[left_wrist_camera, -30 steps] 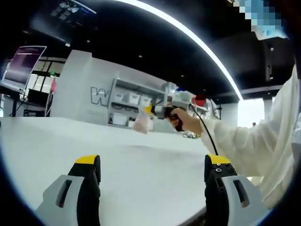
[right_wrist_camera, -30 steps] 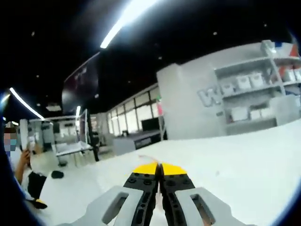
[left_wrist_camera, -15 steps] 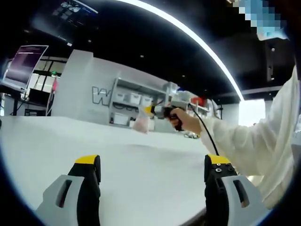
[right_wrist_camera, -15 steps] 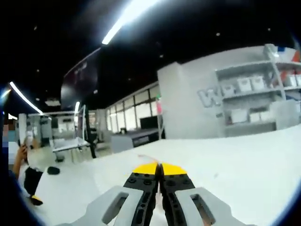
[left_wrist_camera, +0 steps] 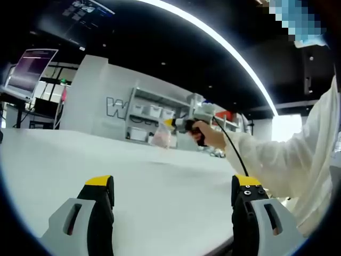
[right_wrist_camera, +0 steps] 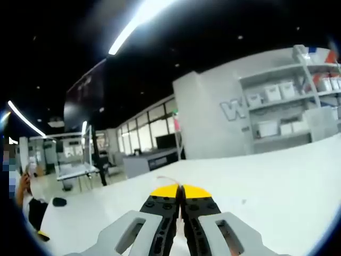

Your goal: Open the resealable bag by pulling the two sides of the seal apart until the entire bag opening is separated and visibly accessible.

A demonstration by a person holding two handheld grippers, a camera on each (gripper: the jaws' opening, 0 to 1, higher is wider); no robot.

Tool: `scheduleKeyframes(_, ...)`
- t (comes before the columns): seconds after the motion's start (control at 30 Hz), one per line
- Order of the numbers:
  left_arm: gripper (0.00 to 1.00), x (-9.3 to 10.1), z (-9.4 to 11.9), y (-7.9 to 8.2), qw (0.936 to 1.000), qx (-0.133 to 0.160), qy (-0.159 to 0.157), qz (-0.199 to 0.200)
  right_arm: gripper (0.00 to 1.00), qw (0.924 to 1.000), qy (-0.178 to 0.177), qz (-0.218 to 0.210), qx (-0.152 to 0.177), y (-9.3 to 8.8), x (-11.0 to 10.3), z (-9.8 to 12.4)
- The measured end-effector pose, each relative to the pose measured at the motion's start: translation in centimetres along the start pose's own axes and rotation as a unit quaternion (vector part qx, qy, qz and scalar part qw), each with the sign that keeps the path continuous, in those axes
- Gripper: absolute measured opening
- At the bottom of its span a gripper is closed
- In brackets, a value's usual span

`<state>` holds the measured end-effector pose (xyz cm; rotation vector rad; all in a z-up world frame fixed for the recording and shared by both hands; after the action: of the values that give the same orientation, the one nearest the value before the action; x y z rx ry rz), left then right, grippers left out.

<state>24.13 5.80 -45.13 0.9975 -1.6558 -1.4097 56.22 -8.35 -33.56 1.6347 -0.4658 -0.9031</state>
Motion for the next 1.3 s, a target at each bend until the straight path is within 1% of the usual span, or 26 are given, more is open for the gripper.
scheduleKeyframes(0.23,0.90,-0.1,0.0,0.0,1.0000,-0.001,0.001,0.000,0.00,0.9996,-0.008,0.024,-0.011,-0.3,0.5,-1.0)
scheduleKeyframes(0.63,0.90,-0.3,0.0,-0.1,1.0000,-0.003,0.005,0.000,0.00,0.9992,-0.020,0.032,-0.016,-0.3,1.8,-2.5)
scheduleKeyframes(0.77,0.90,-0.5,0.0,-0.1,1.0000,-0.004,0.007,0.000,0.00,0.9986,-0.026,0.041,-0.018,-0.3,2.1,-3.0)
scheduleKeyframes(0.93,0.90,-0.3,-0.2,-0.1,1.0000,-0.006,0.003,-0.002,0.00,0.9979,-0.036,0.047,-0.026,-0.7,2.7,-4.2)
scheduleKeyframes(1.0,0.90,-0.3,-0.2,0.0,1.0000,-0.006,0.003,-0.001,0.00,0.9971,-0.038,0.059,-0.029,-0.7,2.9,-4.9)
scheduleKeyframes(1.2,0.90,-0.5,-0.1,0.2,1.0000,-0.004,0.006,-0.004,0.00,0.9950,-0.051,0.075,-0.042,-1.7,3.2,-6.3)
scheduleKeyframes(1.3,0.90,-0.6,-0.1,0.2,1.0000,-0.005,0.007,-0.003,0.00,0.9918,-0.064,0.098,-0.051,-2.3,3.6,-7.1)
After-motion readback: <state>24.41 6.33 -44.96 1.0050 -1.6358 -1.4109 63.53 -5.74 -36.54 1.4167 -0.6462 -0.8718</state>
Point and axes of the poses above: the point that each gripper's makers call its tool centre point, and the gripper's own axes: z roughly backward along the fingers, x roughly to its right, y roughly out of its top, the point moved 2 cm from there along z, roughly backward along the fingers, and after that the axes turned 8 degrees about -z, right-handed, at the moved point
